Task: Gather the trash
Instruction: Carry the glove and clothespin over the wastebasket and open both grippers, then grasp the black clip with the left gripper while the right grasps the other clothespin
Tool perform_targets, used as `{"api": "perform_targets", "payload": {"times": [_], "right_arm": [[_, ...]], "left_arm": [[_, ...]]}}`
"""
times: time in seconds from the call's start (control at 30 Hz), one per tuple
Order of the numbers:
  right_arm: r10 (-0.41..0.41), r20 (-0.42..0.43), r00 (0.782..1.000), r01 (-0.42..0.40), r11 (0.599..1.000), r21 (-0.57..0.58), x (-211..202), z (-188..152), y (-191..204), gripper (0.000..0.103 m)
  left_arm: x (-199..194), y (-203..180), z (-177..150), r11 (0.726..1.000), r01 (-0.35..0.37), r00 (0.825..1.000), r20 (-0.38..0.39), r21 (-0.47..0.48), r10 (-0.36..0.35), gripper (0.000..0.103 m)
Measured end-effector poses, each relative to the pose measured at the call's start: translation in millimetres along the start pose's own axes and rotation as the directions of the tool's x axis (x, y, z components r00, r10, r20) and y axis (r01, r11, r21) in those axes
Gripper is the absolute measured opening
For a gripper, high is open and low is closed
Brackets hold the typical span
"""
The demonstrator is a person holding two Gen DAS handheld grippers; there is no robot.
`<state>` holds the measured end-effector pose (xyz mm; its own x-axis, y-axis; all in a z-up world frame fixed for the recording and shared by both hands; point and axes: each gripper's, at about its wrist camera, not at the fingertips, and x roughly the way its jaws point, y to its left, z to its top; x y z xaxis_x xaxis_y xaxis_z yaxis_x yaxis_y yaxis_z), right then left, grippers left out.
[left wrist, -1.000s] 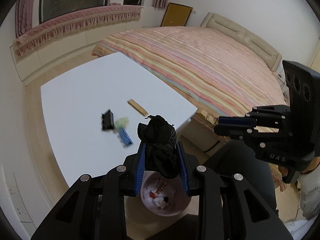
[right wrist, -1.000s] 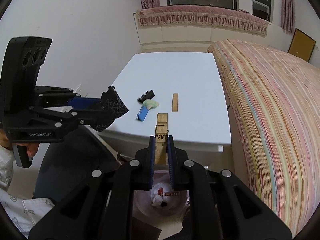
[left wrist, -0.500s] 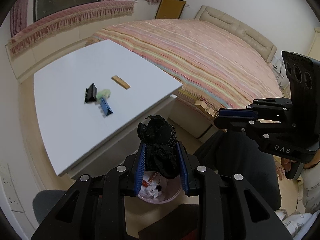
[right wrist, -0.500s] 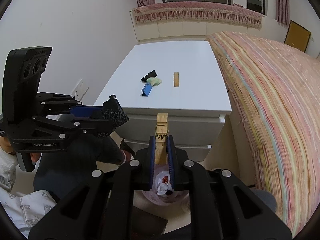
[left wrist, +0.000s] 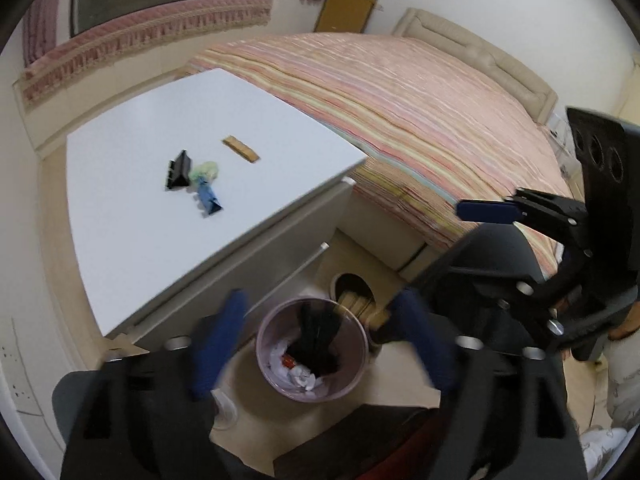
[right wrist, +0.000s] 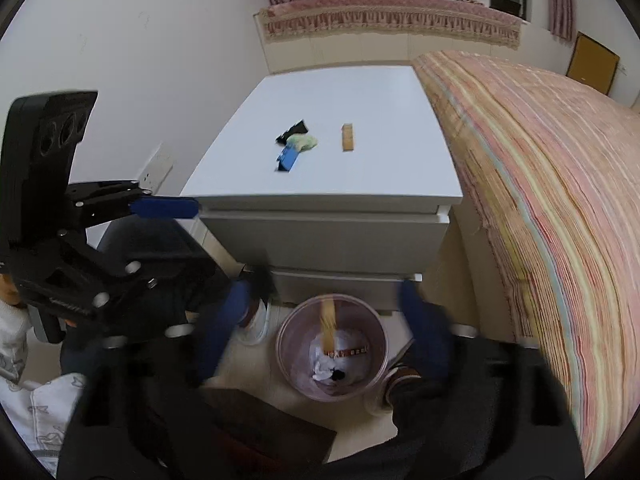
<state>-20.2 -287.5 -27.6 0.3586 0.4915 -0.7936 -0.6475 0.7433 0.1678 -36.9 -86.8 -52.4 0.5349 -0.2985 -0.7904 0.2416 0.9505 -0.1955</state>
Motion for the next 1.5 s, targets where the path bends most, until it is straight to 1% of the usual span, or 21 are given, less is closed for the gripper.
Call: {"api": "perform_targets", "payload": {"times": [0.13, 0.2, 0.53, 0.77, 0.97, 1.17, 1.3, 1.5], "right_arm": [[-0.007, -0.007, 1.0, 0.007, 1.0, 0.007, 2.7, 1.8, -1.9, 0.096], [-0.009, -0.004, 1.0, 0.009, 1.0, 0.009, 3.2, 3.1, -1.5, 0.097], [0.002, -0.014, 1.0, -0.002, 1.0, 0.006, 6.4, 10.2, 0.4, 0.098], [0.002, -0.012, 1.0, -0.002, 1.0, 0.003, 9.0, 25.4, -1.1, 0.099], [-0.004, -0.006, 1.0, 0.004, 1.0, -0.009, 14.6, 46.9, -1.6, 0.099], [-0.02, -0.006, 1.0, 0.02, 0.999, -0.03, 30.4, 74.6, -4.0, 0.099], [-0.033, -0.017, 0.999, 0.032, 0.998, -0.044, 48.9, 91.9, -8.2, 0.099], [-0.033, -0.035, 0.999, 0.03, 0.998, -0.061, 80.0, 115.6, -14.8, 0.099]], "left_arm": [[-1.9, 6.2, 1.4, 0.999, -0.032, 0.999, 0.011, -0.017, 0.032, 0.092], [-3.7, 9.7, 1.9, 0.999, -0.04, 0.999, 0.017, -0.031, 0.041, 0.095], [-11.8, 23.7, 8.5, 0.996, -0.067, 0.997, 0.026, -0.063, 0.068, 0.095], [-17.2, 33.8, 18.6, 0.994, -0.08, 0.996, 0.031, -0.076, 0.083, 0.095], [-19.6, 50.1, 35.8, 0.99, -0.098, 0.994, 0.037, -0.1, 0.102, 0.095], [-11.9, 72.5, 61.6, 0.986, -0.115, 0.992, 0.031, -0.124, 0.12, 0.095], [-1.6, 89.1, 80.5, 0.982, -0.125, 0.992, 0.019, -0.142, 0.129, 0.095], [25.8, 112.2, 102.7, 0.977, -0.134, 0.991, -0.023, -0.168, 0.132, 0.095]]}}
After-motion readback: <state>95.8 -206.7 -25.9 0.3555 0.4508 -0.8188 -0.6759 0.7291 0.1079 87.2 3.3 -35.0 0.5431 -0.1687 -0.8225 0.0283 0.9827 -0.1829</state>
